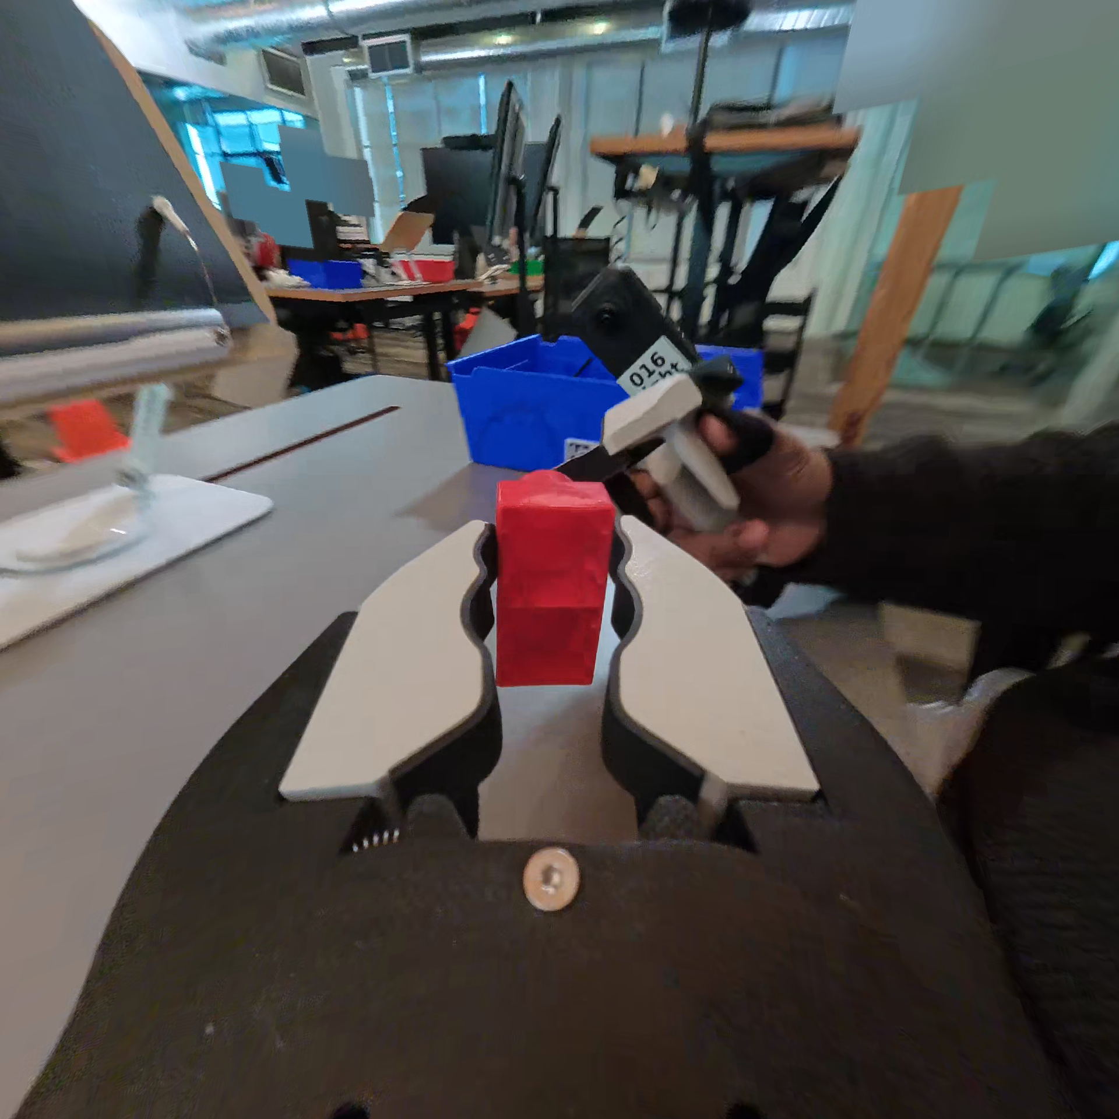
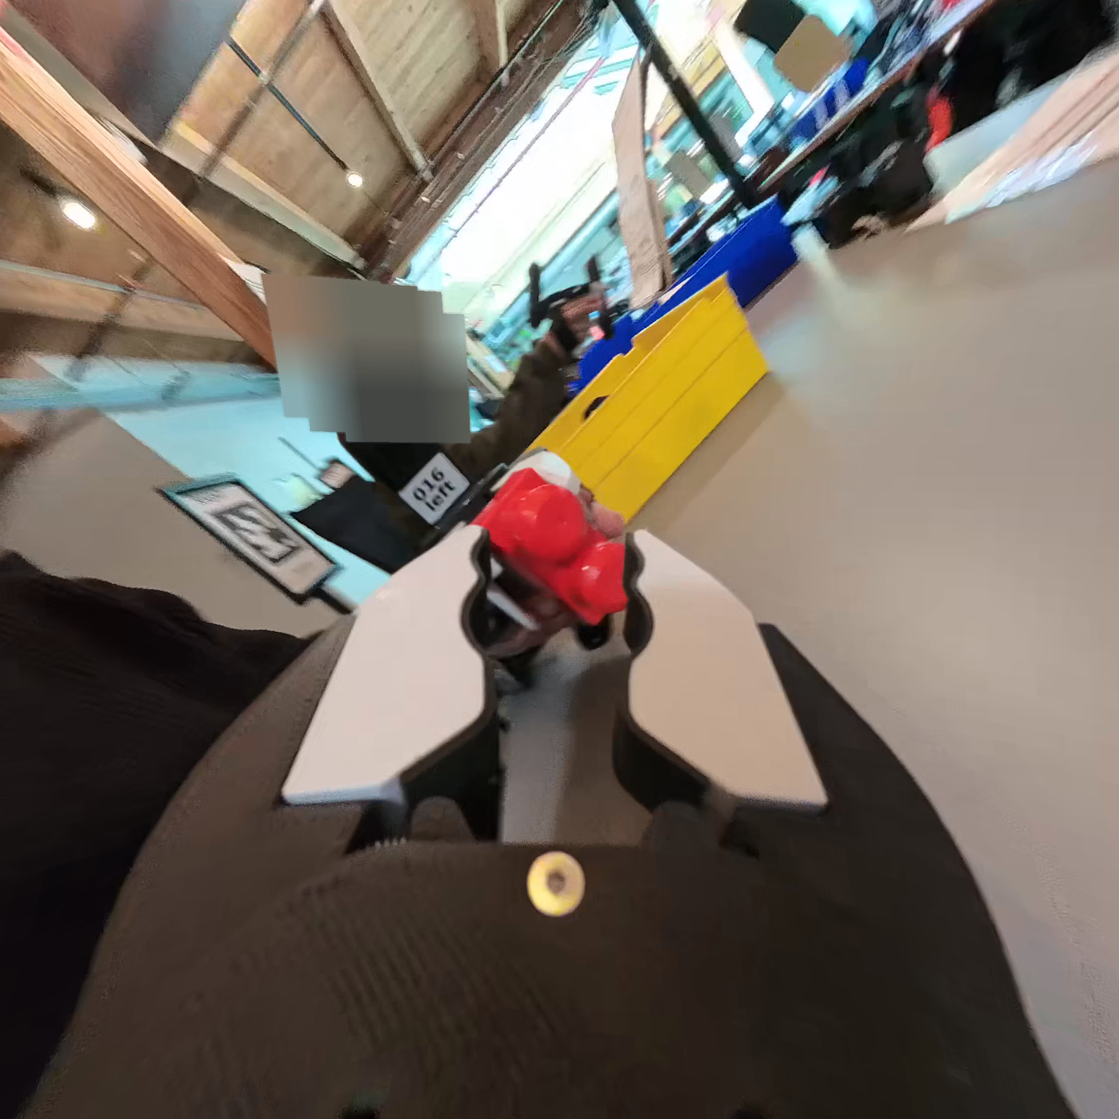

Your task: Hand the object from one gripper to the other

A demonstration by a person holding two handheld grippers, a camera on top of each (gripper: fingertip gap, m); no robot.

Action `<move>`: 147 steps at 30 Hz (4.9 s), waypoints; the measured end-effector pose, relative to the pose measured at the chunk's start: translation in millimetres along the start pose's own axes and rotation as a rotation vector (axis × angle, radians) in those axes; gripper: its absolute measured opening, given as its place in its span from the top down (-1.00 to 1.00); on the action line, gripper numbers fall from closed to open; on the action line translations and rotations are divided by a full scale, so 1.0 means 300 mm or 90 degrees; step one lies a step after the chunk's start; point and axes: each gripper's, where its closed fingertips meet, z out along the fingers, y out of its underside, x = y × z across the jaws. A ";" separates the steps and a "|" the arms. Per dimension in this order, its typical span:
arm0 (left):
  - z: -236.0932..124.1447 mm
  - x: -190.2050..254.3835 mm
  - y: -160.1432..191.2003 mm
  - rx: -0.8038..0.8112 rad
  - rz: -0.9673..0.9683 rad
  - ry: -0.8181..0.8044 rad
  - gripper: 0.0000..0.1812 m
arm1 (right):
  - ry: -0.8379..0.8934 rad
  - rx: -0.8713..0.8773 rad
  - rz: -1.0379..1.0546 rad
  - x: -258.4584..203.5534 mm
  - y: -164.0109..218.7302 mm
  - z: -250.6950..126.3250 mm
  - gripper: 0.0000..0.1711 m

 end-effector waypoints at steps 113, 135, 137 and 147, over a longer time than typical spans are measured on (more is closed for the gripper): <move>0.088 0.045 0.121 -0.095 -0.179 -0.013 -0.10 | 0.128 0.078 -0.135 0.027 -0.069 -0.028 0.47; 0.062 0.126 0.016 0.055 -0.589 0.280 0.46 | 0.002 0.091 -0.144 -0.076 -0.036 0.041 0.47; 0.055 0.123 0.008 0.062 -0.585 0.287 0.55 | 0.005 0.096 -0.149 -0.075 -0.042 0.036 0.47; 0.010 0.022 -0.020 0.128 -0.579 0.232 0.56 | 0.046 0.106 -0.147 -0.031 -0.062 0.008 0.52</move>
